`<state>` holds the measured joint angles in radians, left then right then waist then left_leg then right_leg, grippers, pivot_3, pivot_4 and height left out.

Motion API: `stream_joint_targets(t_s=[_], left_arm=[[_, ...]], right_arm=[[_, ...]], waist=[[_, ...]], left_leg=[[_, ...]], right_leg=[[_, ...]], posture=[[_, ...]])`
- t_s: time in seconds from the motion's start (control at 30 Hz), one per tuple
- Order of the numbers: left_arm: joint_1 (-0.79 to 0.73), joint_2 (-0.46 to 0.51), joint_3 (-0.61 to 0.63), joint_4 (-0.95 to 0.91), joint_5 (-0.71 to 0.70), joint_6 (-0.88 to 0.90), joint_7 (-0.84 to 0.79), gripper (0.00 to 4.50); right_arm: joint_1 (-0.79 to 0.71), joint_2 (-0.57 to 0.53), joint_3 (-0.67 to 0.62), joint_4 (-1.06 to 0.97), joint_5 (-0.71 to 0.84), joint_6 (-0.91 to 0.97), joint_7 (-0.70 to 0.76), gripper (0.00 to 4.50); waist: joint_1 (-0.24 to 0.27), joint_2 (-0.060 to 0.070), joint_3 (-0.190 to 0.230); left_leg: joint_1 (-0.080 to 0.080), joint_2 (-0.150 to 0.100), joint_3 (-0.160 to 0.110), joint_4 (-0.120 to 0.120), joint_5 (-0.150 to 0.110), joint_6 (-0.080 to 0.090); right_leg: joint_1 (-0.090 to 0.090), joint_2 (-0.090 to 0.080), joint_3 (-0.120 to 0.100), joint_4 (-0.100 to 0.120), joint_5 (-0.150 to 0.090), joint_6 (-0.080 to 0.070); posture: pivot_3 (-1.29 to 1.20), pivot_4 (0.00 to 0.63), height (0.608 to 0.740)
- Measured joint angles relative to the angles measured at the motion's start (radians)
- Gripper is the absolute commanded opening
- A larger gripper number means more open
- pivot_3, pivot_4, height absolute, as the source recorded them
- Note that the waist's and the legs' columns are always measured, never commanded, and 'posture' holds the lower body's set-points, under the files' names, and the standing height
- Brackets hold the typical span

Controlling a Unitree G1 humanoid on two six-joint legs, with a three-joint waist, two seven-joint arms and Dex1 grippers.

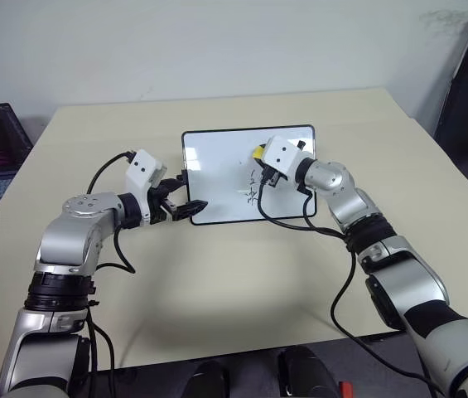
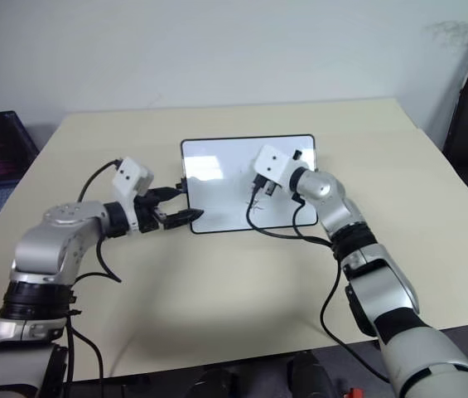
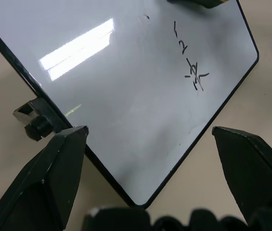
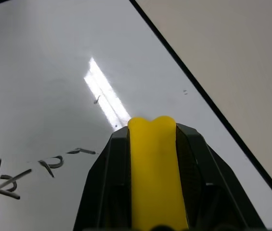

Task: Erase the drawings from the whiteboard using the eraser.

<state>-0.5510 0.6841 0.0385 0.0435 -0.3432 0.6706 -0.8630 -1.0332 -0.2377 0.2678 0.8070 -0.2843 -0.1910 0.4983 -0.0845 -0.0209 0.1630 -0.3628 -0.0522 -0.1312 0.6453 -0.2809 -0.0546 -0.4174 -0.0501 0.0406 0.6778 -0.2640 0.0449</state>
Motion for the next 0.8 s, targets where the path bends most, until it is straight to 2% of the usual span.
stream_joint_targets(t_s=[0.2,0.4,0.8], left_arm=[[0.006,0.000,0.000,-0.007,-0.001,0.006,0.001,4.50],[0.007,0.000,0.000,-0.007,-0.001,0.013,0.001,4.50],[0.007,0.000,0.000,-0.007,0.000,0.015,0.001,4.50]], right_arm=[[0.036,-0.001,0.022,-0.018,-0.011,0.000,0.006,0.96],[0.084,-0.002,0.057,-0.044,-0.018,0.005,0.043,0.96],[0.108,-0.002,0.067,-0.103,-0.005,0.054,0.077,0.96]], waist=[[0.000,-0.001,0.000],[0.000,-0.001,0.000],[0.001,0.000,0.000]], left_leg=[[0.000,0.000,0.000,0.001,-0.002,0.003],[0.015,0.000,0.000,0.000,-0.002,0.003],[0.014,0.008,0.002,0.000,-0.002,0.003]], right_leg=[[0.000,0.000,0.000,0.002,0.000,0.000],[0.014,0.004,-0.001,0.002,0.000,0.000],[0.013,0.011,0.000,0.001,0.002,-0.003]], posture=[[0.00,0.150,0.740],[0.00,0.150,0.740],[0.00,0.150,0.740]])
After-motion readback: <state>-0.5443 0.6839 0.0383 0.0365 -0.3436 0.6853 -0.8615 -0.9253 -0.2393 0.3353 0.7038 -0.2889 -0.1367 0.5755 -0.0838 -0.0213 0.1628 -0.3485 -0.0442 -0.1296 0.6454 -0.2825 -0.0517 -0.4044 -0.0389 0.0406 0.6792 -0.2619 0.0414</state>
